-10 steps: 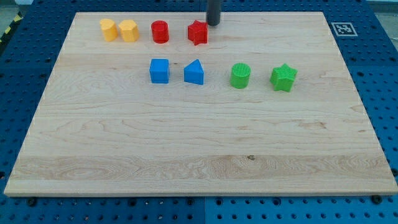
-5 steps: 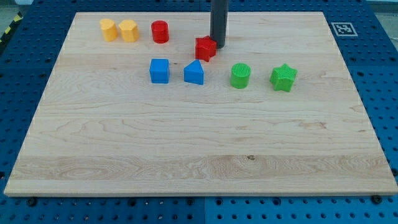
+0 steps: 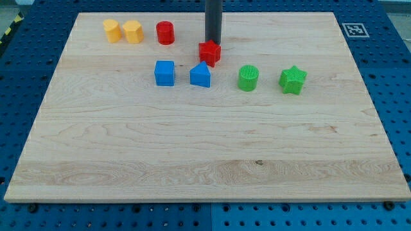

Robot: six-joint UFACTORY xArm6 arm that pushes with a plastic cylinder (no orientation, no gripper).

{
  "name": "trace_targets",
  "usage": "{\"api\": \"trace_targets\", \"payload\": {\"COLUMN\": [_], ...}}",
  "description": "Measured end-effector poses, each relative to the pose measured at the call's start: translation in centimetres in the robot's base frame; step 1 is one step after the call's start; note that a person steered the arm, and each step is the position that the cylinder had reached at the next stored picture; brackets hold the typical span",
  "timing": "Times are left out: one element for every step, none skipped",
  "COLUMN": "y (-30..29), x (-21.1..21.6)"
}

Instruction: Move the red star towards the blue triangle

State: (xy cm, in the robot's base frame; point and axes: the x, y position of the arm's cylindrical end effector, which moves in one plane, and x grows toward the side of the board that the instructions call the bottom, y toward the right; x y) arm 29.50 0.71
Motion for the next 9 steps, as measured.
{"api": "trace_targets", "payload": {"y": [-2.0, -3.1, -3.1, -3.0, -2.8, -1.5, -0.1, 0.0, -0.9], "x": [-0.1, -0.1, 0.2, 0.8, 0.9, 0.8, 0.7, 0.8, 1.8]}}
